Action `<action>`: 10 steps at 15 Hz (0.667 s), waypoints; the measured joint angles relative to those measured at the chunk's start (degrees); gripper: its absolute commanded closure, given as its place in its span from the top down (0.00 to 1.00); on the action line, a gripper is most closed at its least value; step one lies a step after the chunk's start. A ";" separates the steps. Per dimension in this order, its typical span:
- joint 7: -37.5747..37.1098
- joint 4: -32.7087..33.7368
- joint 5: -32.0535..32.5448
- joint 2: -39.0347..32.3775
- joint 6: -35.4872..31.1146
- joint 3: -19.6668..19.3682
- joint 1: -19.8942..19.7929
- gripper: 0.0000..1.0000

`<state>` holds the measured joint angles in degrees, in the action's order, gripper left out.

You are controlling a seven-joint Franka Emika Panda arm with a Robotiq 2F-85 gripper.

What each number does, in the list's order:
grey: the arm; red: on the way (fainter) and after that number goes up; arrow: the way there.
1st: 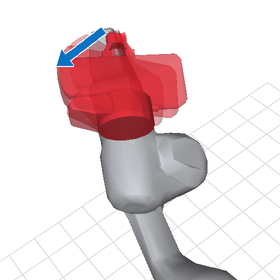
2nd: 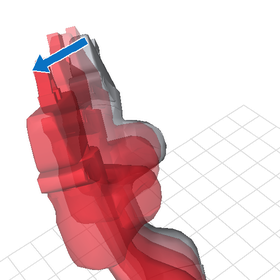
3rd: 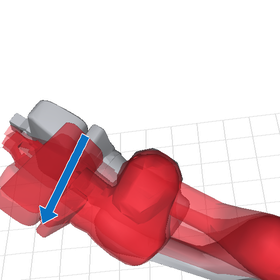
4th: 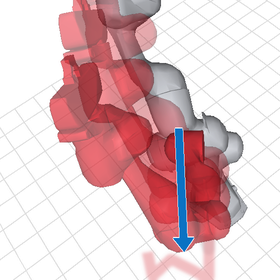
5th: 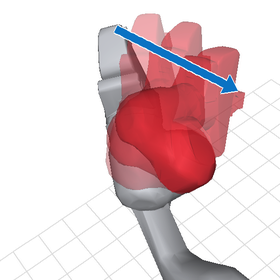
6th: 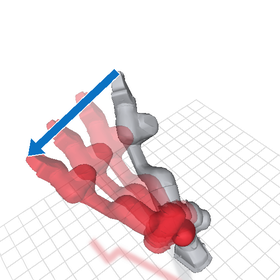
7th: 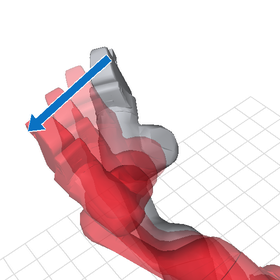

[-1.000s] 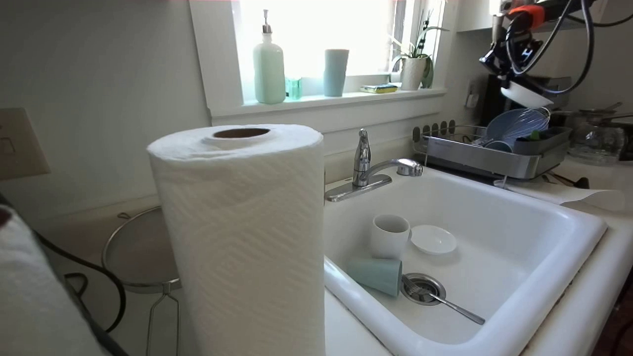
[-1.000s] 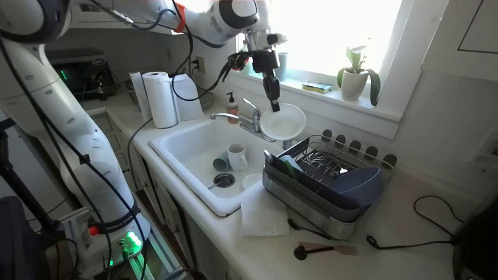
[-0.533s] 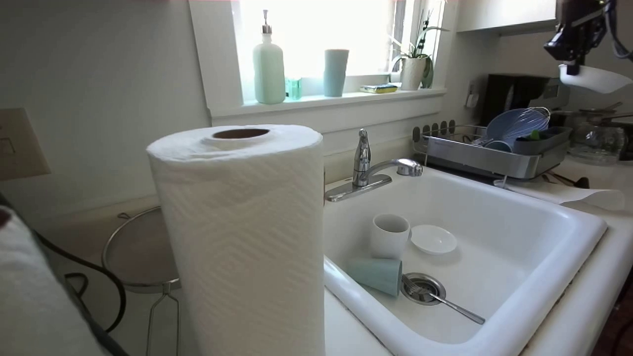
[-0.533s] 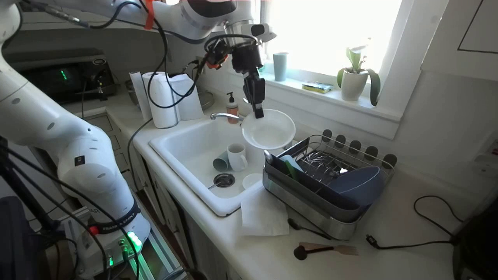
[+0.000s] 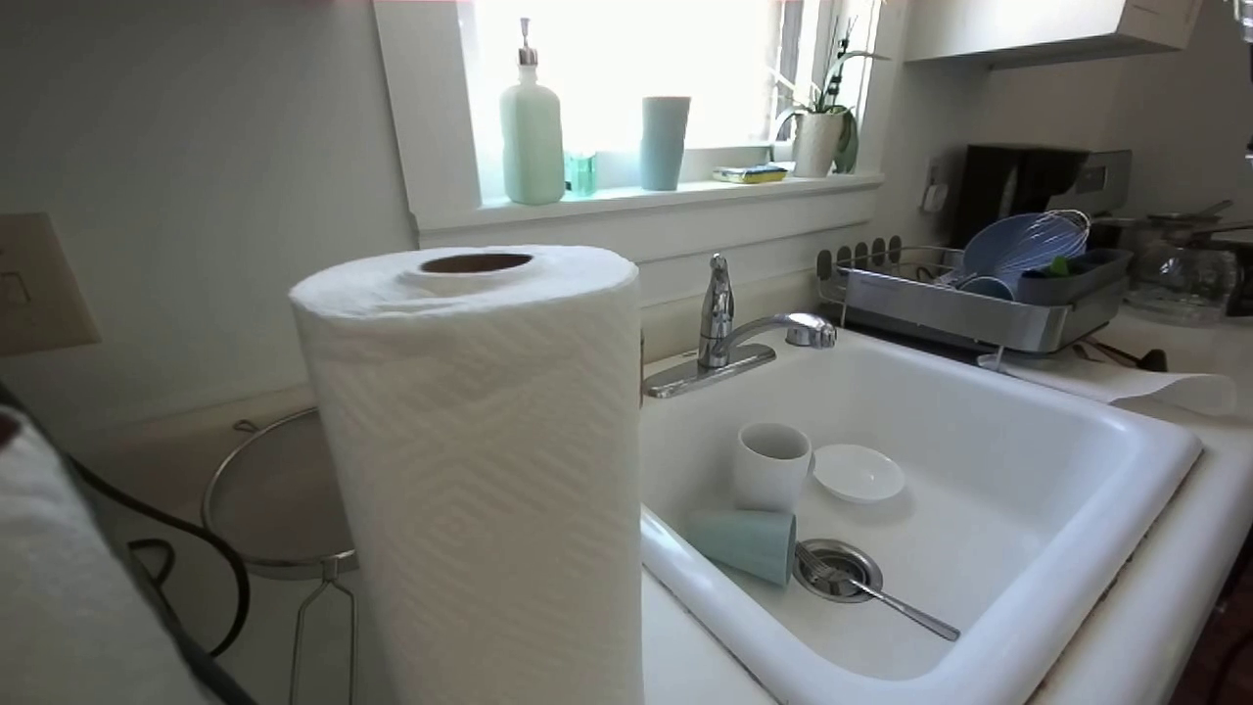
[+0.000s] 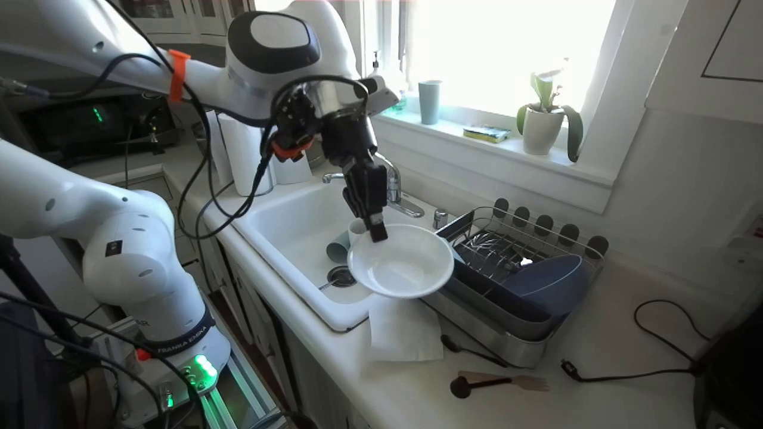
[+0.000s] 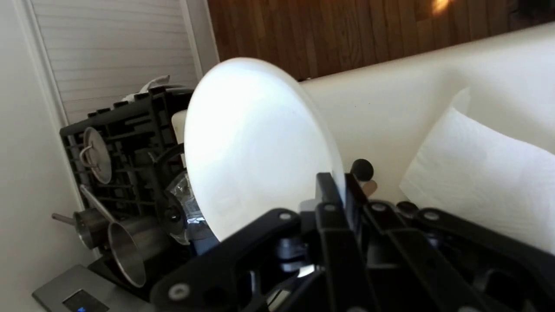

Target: Remove the white plate from the drying rack and put it on the counter

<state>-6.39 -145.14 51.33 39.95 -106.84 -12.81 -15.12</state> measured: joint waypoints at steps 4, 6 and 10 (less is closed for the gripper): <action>2.58 -7.94 11.54 1.61 -15.00 -8.98 -1.63 0.07; 2.87 -10.02 15.26 0.86 -22.70 -13.77 -2.48 0.07; 3.30 -10.47 15.84 0.55 -24.67 -15.00 -2.66 0.07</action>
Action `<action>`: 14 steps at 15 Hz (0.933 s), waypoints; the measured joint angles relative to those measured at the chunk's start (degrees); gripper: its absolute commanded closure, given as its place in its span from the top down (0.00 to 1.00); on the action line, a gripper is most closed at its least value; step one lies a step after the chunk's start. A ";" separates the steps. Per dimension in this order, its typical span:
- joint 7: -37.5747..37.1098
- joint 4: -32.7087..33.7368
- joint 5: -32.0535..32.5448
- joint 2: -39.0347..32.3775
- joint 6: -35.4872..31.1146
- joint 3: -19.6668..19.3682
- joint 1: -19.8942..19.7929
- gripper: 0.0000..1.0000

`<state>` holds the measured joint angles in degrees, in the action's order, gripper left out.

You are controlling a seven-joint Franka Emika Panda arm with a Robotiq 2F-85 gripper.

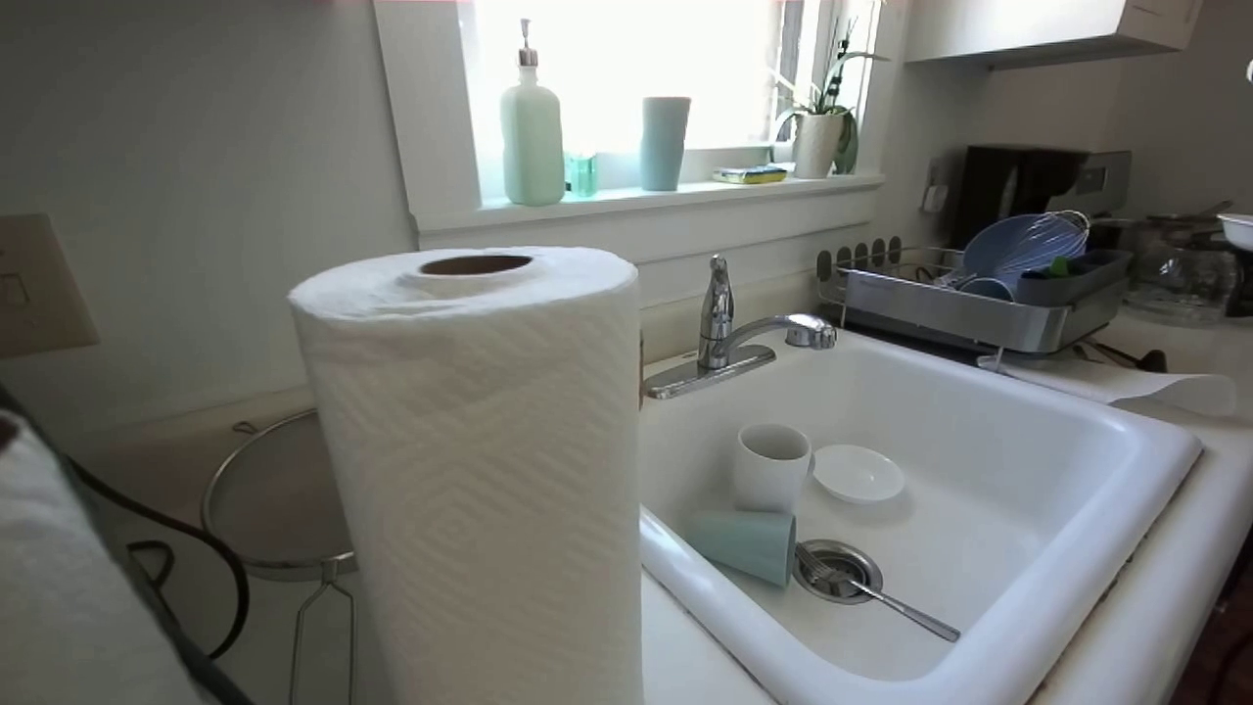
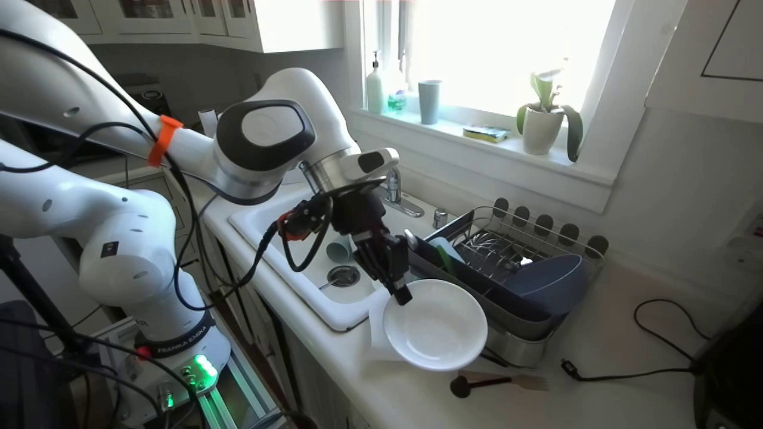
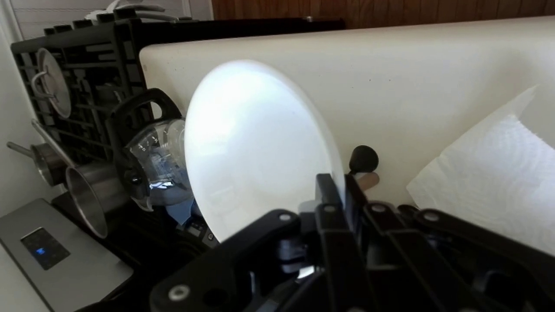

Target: Remove the white plate from the drying rack and put it on the counter

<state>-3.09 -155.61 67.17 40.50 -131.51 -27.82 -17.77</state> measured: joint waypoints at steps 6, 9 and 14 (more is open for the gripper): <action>0.22 -0.21 0.51 -0.74 -0.84 -0.08 -0.23 0.02; 2.08 -0.27 4.18 -4.61 -6.31 -2.27 -1.18 0.02; 2.24 0.54 10.66 -14.45 -16.80 -6.42 -3.71 0.02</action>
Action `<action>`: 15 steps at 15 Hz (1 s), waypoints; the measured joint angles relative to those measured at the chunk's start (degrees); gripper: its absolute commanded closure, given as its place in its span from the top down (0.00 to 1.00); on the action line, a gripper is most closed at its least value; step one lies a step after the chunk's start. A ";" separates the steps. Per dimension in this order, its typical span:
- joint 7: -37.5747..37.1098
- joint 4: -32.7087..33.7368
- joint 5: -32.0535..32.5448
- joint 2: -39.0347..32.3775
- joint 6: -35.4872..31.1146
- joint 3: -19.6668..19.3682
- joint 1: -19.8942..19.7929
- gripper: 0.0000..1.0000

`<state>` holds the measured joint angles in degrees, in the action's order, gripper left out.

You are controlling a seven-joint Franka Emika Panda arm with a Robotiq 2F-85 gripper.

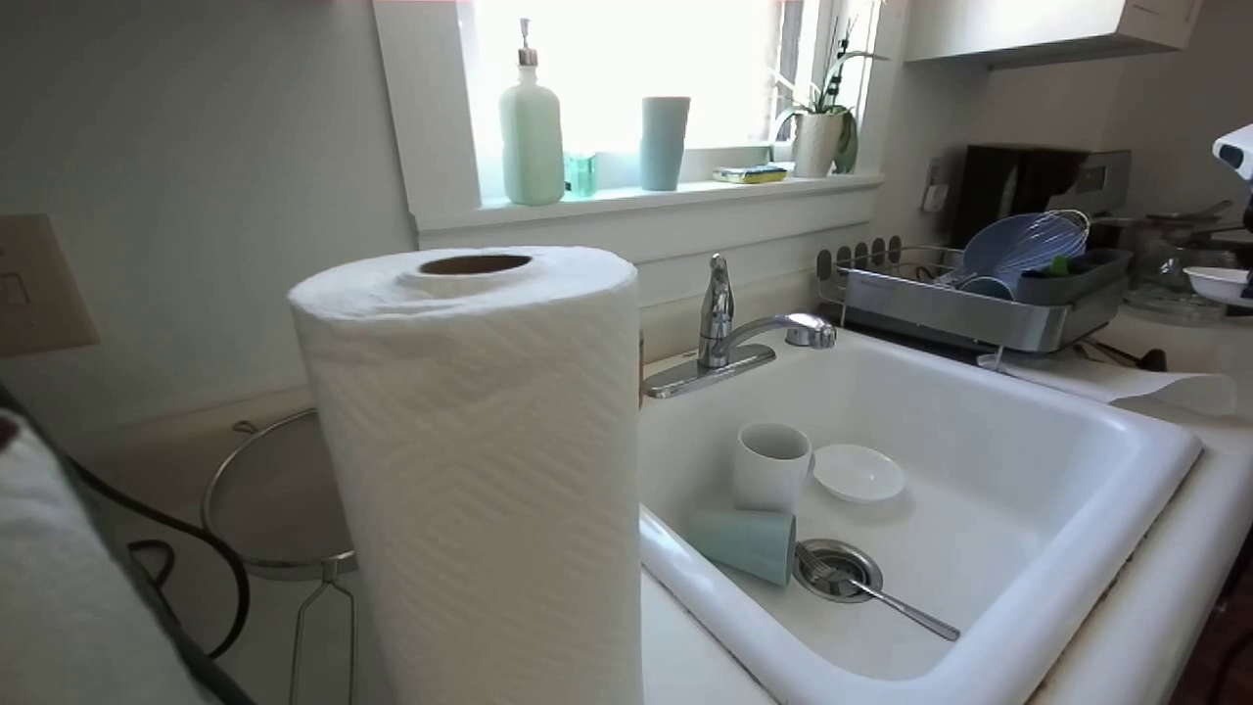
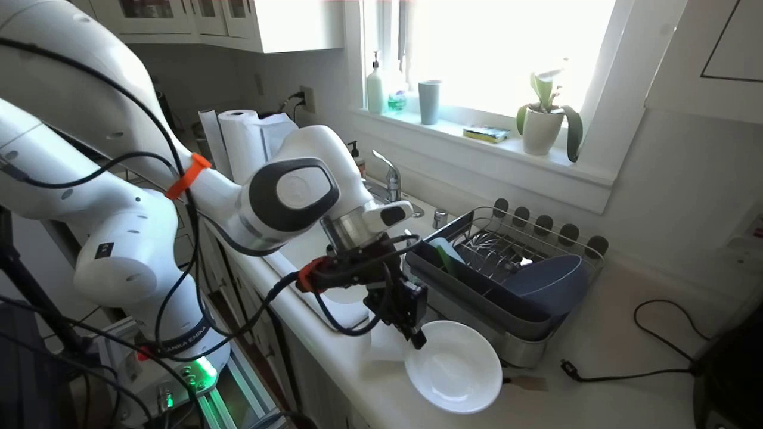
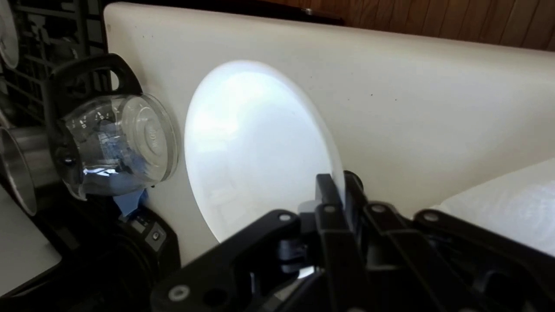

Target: Remove the white plate from the drying rack and put it on the counter

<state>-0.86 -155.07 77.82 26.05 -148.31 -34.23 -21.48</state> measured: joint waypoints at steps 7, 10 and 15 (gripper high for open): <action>-4.02 5.85 9.43 -12.45 -6.99 -2.02 -2.44 0.02; -4.32 8.39 11.32 -17.50 -10.03 -3.56 -2.44 0.02; -7.63 12.78 14.23 -25.24 -14.73 -4.06 -2.35 0.02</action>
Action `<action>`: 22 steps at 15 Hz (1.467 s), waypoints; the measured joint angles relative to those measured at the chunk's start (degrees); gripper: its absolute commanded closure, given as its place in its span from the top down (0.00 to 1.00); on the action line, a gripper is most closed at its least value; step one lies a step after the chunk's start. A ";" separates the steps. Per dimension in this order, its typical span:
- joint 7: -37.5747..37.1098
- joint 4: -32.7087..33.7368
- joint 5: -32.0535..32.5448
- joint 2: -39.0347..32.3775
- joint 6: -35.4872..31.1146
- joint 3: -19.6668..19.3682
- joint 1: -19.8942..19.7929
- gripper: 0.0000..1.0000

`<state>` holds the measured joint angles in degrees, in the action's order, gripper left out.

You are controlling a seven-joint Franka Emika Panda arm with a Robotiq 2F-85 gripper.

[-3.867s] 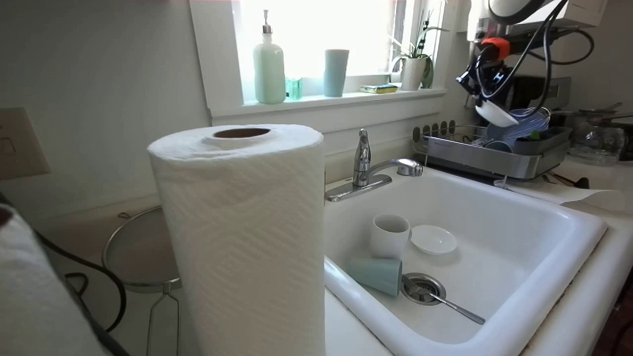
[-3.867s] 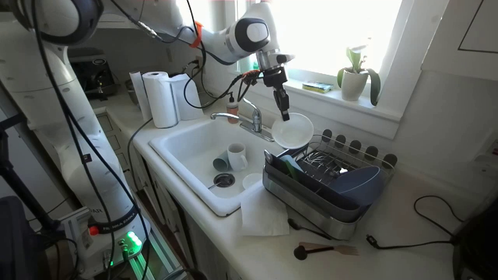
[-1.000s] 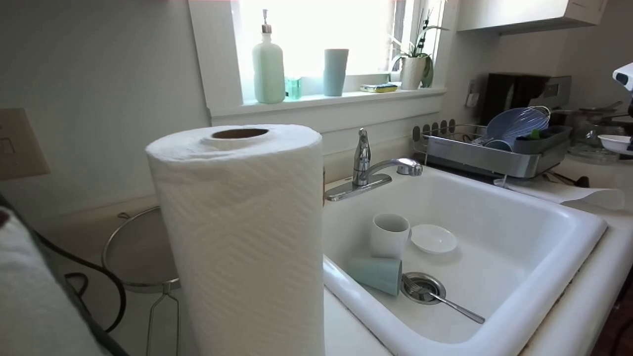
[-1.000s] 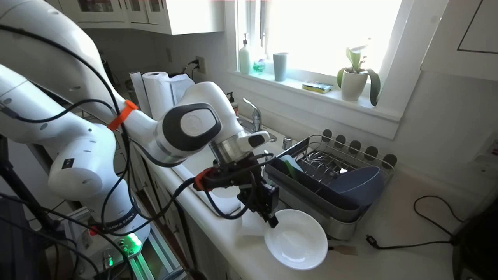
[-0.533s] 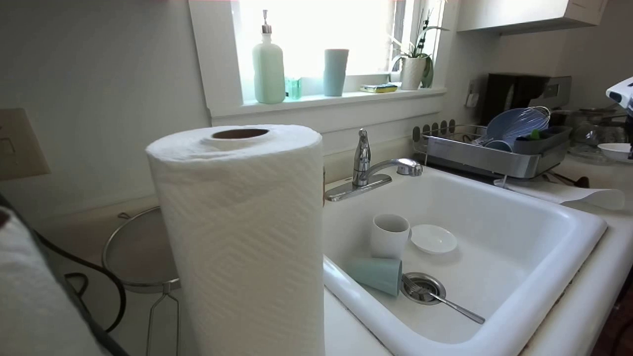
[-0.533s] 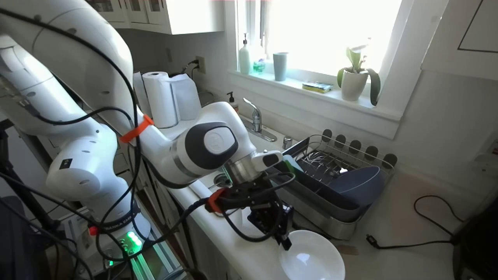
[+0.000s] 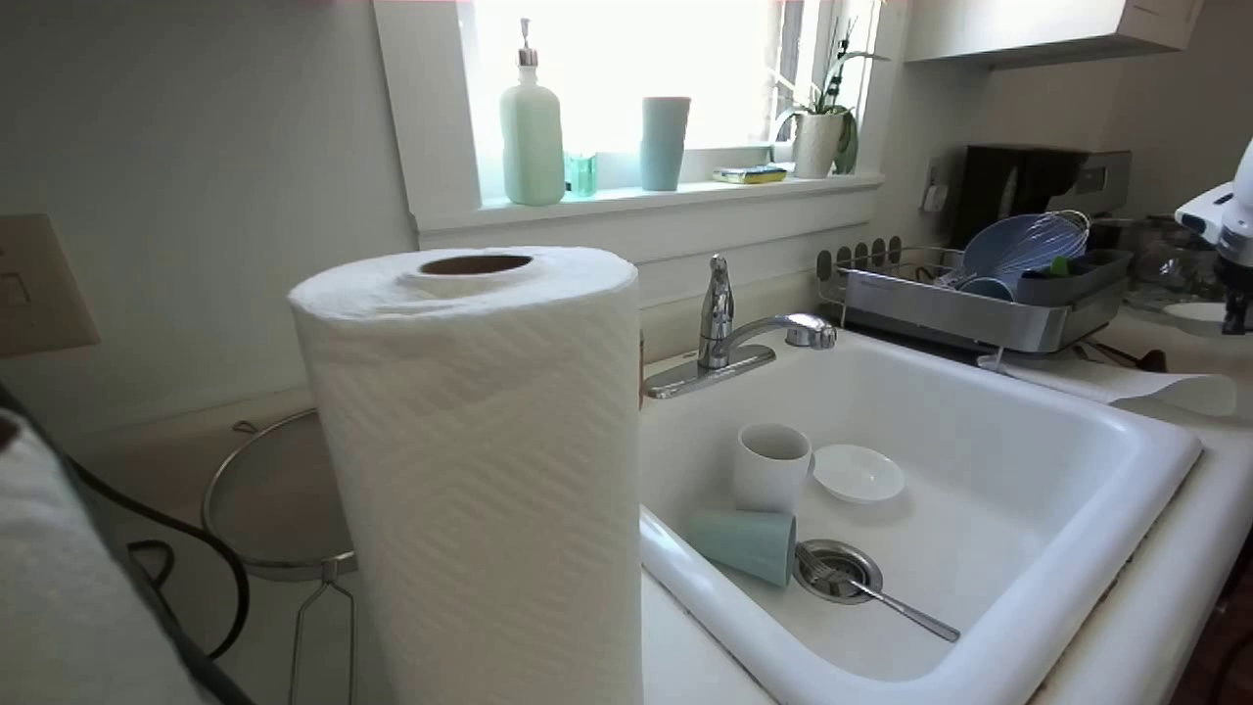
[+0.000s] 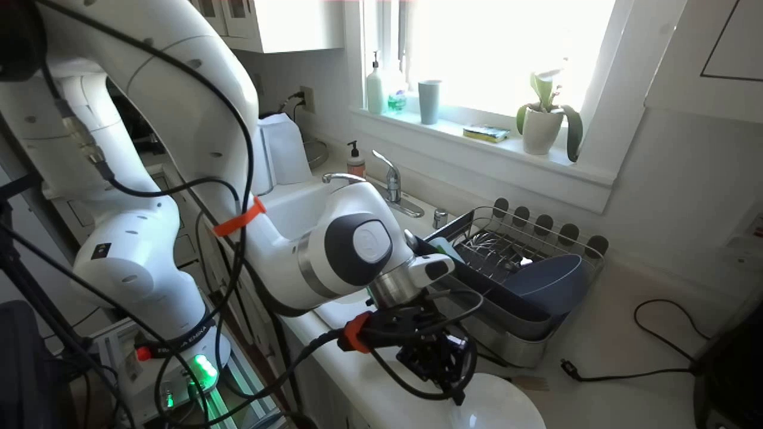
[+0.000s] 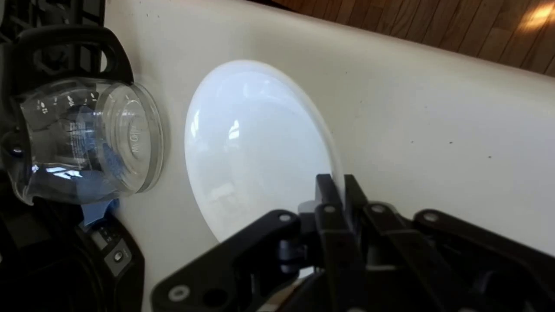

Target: Remove the white plate from the drying rack and put it on the counter

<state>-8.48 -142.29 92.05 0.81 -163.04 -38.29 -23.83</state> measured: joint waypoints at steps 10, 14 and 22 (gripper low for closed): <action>-10.23 4.61 3.77 -8.94 -1.71 1.83 0.37 0.02; -13.91 5.32 4.41 -10.01 -1.72 2.67 0.59 0.02; -21.91 6.38 8.54 -11.37 -1.72 3.67 0.70 0.02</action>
<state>-30.40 -135.91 100.59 -10.55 -164.76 -34.62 -23.13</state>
